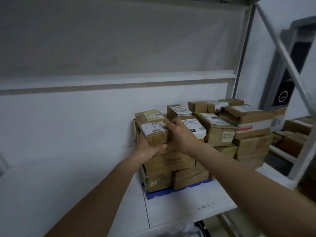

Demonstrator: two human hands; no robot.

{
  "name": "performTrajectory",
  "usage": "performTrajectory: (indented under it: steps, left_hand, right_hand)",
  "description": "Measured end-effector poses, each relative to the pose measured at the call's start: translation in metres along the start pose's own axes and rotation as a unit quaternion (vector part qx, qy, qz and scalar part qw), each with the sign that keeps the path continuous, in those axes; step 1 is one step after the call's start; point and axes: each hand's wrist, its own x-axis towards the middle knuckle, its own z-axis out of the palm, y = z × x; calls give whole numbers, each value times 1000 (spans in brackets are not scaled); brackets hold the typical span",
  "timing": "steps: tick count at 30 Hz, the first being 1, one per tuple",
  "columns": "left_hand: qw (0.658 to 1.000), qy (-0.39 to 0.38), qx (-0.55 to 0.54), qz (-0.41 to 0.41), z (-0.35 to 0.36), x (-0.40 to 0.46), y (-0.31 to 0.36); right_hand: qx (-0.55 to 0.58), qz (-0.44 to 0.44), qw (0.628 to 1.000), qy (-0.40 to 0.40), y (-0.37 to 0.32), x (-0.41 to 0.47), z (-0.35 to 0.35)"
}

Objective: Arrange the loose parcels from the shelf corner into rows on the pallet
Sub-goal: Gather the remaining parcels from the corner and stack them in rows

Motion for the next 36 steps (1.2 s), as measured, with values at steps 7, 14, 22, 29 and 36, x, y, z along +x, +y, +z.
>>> performTrajectory:
  steps: [7,14,22,29,36]
  left_hand:
    - [999,21,28,-9,18,13,-11]
    - [995,90,33,-37,18,29,-7]
    - [995,70,-11,-76,5,44,-11]
    - [991,53,-64,-106,-2,57,-17]
    - [976,45,-149,-149,-12,76,-21]
  right_hand:
    - [-25,-37,999,21,26,2,15]
    - [-6,-91,996,6,29,11,13]
    - [7,-86,996,34,27,21,20]
    - [82,-48,995,42,31,30,24]
    - [62,74,994,40,41,50,24]
